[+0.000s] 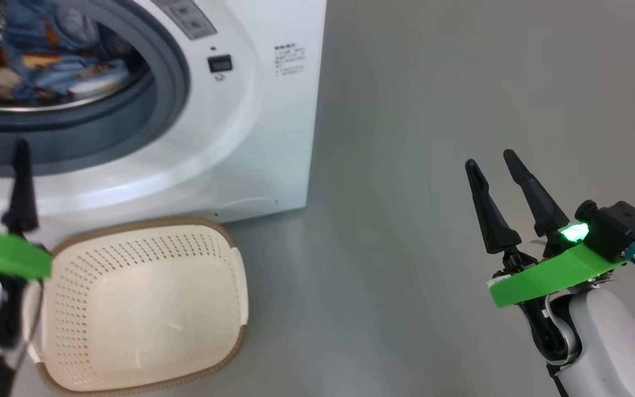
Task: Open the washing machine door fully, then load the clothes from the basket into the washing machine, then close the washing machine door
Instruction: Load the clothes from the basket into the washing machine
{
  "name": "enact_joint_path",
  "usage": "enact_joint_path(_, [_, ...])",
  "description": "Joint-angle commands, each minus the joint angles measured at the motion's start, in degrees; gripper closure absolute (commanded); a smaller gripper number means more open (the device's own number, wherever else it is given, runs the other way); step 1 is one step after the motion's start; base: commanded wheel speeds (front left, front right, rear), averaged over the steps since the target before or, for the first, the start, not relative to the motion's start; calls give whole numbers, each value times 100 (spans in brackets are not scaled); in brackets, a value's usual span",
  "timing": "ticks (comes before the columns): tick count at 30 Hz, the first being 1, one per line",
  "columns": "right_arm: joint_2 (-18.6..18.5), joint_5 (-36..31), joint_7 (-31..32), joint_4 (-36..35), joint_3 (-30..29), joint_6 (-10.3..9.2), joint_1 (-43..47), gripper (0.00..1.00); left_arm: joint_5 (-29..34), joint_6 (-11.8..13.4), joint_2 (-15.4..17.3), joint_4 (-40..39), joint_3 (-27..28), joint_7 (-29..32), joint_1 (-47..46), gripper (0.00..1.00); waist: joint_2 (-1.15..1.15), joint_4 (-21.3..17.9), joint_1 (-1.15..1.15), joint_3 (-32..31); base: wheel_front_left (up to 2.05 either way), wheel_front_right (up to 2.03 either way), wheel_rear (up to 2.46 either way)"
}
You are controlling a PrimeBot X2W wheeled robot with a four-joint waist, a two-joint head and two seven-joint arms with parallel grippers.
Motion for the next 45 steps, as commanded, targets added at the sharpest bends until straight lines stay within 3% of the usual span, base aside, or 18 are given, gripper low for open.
enact_joint_path(1, [-65,71,-69,-116,96,9,128,0,71,82,237,-266,247,-34,151,0,0,132,0,-268,0,0,0])
enact_joint_path(13, [-236,117,-69,45,127,9,519,0,68,486,-66,-1396,404,-35,1693,0,0,344,0,-1137,0,0,0])
enact_joint_path(24, [-363,150,-69,74,160,9,827,0,201,782,-366,-2153,567,-35,2568,0,0,510,0,-1472,0,0,0])
enact_joint_path(31, [-424,153,-69,84,160,9,963,0,331,728,-662,-2245,642,-36,2930,0,0,581,0,-1632,0,0,0])
enact_joint_path(45, [-499,165,-69,64,194,9,957,0,787,557,-728,-2065,726,-36,2999,0,0,634,0,-1665,0,0,0])
